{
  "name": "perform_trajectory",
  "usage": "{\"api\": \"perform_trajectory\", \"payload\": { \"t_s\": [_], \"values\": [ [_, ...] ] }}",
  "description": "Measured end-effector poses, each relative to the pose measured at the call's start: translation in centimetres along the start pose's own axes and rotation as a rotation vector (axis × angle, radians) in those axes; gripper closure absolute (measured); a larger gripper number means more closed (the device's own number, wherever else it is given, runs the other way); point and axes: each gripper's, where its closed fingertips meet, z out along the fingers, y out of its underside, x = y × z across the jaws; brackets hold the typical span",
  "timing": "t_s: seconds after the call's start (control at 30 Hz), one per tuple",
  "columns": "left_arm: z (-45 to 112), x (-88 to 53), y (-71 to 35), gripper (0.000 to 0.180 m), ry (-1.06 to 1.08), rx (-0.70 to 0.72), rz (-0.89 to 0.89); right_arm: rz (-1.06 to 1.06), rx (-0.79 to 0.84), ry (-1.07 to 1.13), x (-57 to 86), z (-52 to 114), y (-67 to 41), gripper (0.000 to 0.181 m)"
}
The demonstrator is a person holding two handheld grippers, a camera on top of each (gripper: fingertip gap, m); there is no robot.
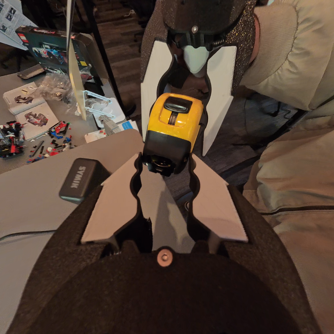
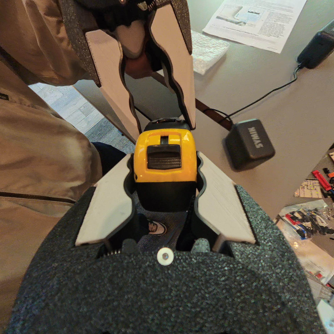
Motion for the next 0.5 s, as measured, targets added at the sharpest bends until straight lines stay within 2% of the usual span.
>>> {"api": "perform_trajectory", "payload": {
  "t_s": [0.23, 0.5],
  "values": [
    [7.2, -7.4, 0.4, 0.13, -0.115, -0.198, 0.113, -0.042, -0.048, -0.041, 9.5, 0.0, 5.5, 0.114],
    [11.1, -8.1, 2.8, 0.129, -0.153, -0.232, 0.091, -0.092, 0.045, -0.031, 11.5, 1.4, 9.8, 0.114]
  ]
}}
